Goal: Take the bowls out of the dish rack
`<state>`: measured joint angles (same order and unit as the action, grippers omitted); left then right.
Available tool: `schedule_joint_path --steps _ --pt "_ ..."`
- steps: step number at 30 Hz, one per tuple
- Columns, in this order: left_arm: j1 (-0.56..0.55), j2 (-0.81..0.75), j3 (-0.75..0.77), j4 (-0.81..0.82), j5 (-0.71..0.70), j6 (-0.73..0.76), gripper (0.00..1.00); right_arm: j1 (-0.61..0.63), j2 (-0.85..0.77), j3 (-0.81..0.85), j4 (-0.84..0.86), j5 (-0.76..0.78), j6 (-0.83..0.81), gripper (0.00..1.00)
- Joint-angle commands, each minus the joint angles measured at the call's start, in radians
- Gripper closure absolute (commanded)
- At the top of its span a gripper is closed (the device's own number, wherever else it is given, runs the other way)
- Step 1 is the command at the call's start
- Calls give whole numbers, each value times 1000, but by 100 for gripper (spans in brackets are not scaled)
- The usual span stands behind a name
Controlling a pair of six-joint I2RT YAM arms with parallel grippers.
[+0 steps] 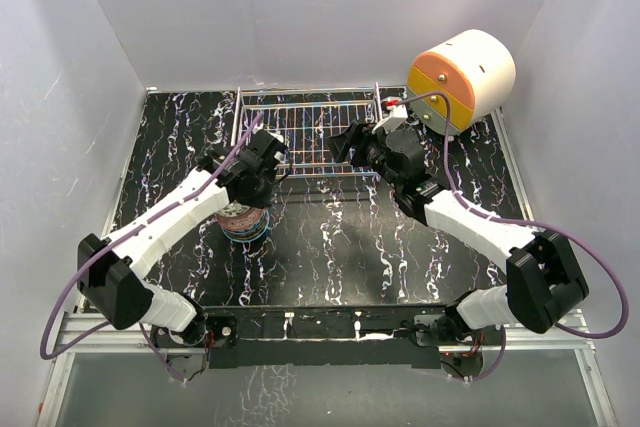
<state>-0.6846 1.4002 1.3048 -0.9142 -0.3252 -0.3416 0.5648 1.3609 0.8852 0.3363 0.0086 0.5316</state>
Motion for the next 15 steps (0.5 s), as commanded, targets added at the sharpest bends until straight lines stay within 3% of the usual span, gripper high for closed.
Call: schedule_joint_path --steps 1,12,15 --pt "-6 23 -24 16 -1 18 100 -9 -50 -3 28 19 -17 29" --pt "-6 52 -63 31 6 29 100 -15 -53 -13 21 20 -16 29" --pt "-6 56 -67 30 15 30 91 -14 -47 -12 21 17 -12 29"
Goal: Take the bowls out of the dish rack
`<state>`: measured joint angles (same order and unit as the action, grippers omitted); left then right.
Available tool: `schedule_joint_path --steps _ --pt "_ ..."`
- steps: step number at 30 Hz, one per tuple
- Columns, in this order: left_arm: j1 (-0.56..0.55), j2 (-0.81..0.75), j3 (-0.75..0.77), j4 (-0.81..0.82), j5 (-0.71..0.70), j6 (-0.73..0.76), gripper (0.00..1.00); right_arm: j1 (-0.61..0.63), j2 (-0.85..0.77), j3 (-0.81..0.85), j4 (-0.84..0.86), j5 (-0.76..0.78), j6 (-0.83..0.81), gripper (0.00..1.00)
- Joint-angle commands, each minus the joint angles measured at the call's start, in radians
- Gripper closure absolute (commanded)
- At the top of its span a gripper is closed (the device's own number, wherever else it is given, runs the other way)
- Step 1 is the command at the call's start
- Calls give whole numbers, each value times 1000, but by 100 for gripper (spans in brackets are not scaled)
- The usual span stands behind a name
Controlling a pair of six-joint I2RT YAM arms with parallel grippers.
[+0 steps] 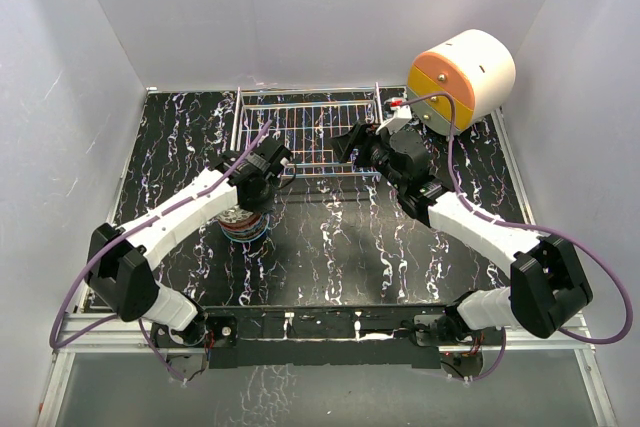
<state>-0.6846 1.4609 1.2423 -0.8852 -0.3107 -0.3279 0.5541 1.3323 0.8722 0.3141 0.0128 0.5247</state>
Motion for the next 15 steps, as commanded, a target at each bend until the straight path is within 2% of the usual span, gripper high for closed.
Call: schedule_joint_path --steps 1,7,15 --pt "-6 -5 -7 4 6 15 88 -4 -17 0 43 11 -5 29" --pt "-6 -7 -5 0 17 13 71 -3 -13 -2 42 4 0 29" --pt "-6 -47 36 -13 44 5 43 -3 -18 -1 35 13 0 29"
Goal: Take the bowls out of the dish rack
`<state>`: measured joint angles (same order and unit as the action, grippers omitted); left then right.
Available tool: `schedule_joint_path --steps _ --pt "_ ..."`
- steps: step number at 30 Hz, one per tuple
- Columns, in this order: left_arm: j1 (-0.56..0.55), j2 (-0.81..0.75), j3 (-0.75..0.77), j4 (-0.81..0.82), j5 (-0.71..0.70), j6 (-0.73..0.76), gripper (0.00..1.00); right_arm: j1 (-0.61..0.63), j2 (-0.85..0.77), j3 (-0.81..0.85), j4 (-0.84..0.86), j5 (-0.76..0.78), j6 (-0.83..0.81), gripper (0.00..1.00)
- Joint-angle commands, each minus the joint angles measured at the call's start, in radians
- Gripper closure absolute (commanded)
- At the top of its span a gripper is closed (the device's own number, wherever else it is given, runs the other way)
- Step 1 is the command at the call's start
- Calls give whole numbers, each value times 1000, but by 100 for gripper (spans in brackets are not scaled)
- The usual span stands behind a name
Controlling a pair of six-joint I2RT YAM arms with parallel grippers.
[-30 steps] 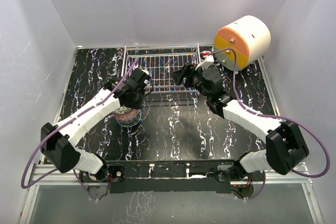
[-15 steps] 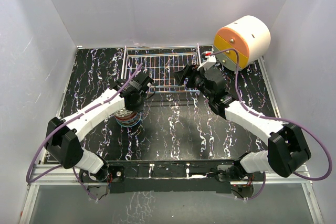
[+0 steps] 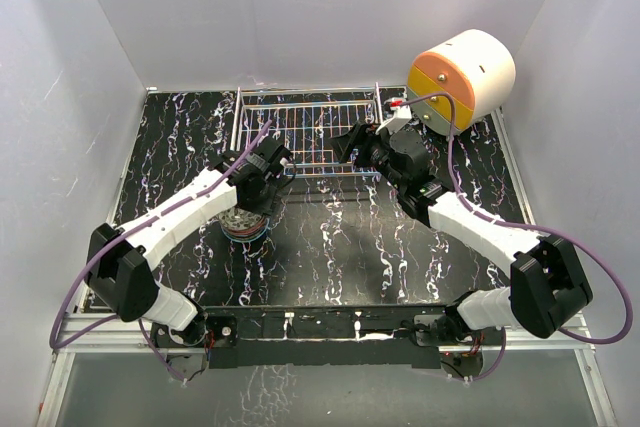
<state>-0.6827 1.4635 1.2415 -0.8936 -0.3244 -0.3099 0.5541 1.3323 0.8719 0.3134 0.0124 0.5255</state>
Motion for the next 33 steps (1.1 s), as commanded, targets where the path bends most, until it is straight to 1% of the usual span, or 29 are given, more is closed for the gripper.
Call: schedule_joint_path --steps 1,3,5,10,12,13,15,17,18,20,24,27,33 --pt "-8 -59 42 1 67 -11 40 -3 -20 -1 34 13 -1 29" --pt "-6 -71 58 9 97 -8 33 -3 -20 -1 31 14 -1 29" --pt "-6 -77 73 14 106 -8 29 -3 -22 1 29 17 -1 29" --pt "-6 -90 116 26 75 -18 26 -3 -26 2 20 19 -2 29" --pt "-5 -131 130 50 57 -20 25 -4 -32 3 10 27 -7 29" --pt "1 -144 140 60 46 -21 22 -3 -35 3 5 33 -12 29" --pt "24 -163 160 79 48 -7 11 -5 -44 5 -8 49 -25 29" --pt "77 -168 186 85 77 5 5 -6 -55 9 -30 73 -46 29" --pt "115 -172 195 90 101 12 3 -5 -62 13 -48 87 -57 29" --pt "208 -194 194 124 155 26 3 -12 -80 22 -87 118 -86 29" --pt "387 -241 144 215 204 24 3 -35 -150 15 -156 206 -140 30" --pt "487 -267 88 290 240 -1 3 -71 -208 0 -214 269 -165 31" --pt "643 -304 -42 410 357 -81 3 -139 -339 -70 -299 327 -189 31"
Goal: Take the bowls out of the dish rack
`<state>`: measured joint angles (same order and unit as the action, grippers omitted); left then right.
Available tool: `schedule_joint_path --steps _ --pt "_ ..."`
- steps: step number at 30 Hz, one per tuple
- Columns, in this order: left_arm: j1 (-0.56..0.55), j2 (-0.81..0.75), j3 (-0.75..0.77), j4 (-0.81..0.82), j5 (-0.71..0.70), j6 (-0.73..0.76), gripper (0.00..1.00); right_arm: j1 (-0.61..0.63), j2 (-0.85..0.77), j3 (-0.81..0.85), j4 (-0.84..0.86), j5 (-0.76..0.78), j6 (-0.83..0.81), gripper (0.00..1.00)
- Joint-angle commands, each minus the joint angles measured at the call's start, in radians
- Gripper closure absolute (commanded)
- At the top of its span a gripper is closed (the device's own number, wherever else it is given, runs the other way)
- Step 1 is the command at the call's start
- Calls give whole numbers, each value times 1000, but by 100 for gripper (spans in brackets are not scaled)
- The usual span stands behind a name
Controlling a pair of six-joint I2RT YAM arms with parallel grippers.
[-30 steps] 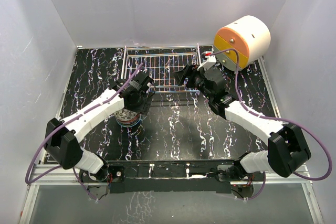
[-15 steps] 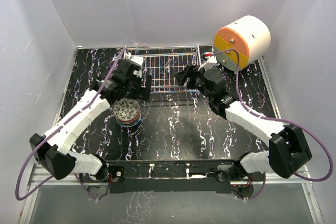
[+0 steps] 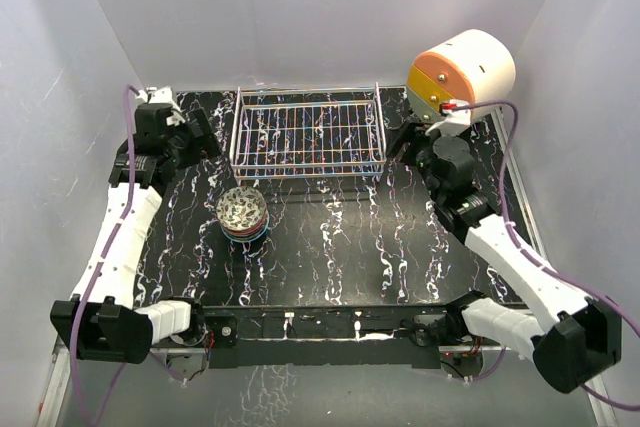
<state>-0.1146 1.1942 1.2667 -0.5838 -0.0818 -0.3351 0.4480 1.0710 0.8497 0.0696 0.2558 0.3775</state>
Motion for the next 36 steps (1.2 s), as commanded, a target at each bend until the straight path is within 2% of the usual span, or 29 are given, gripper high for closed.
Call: schedule_joint_path --steps 1,6,13,17,22,25,28,36 --pt "92 -42 -86 114 136 -63 3 -38 -98 -59 -64 94 -45 31" --pt "116 -62 -136 128 116 -65 3 -45 -160 -98 -112 126 -60 31" --pt "124 -100 -277 194 74 -84 3 -50 -157 -180 -123 195 -65 28" --pt "124 -162 -355 252 48 -95 3 -51 -166 -318 -12 257 -81 23" --pt "124 -158 -357 252 20 -83 3 -56 -180 -512 236 375 -128 21" --pt "125 -138 -349 242 -2 -87 3 -67 -140 -629 481 413 -222 21" --pt "124 -141 -360 258 10 -87 3 -112 -36 -703 747 394 -312 20" --pt "125 -148 -378 271 22 -60 3 -213 308 -752 1225 315 -389 11"
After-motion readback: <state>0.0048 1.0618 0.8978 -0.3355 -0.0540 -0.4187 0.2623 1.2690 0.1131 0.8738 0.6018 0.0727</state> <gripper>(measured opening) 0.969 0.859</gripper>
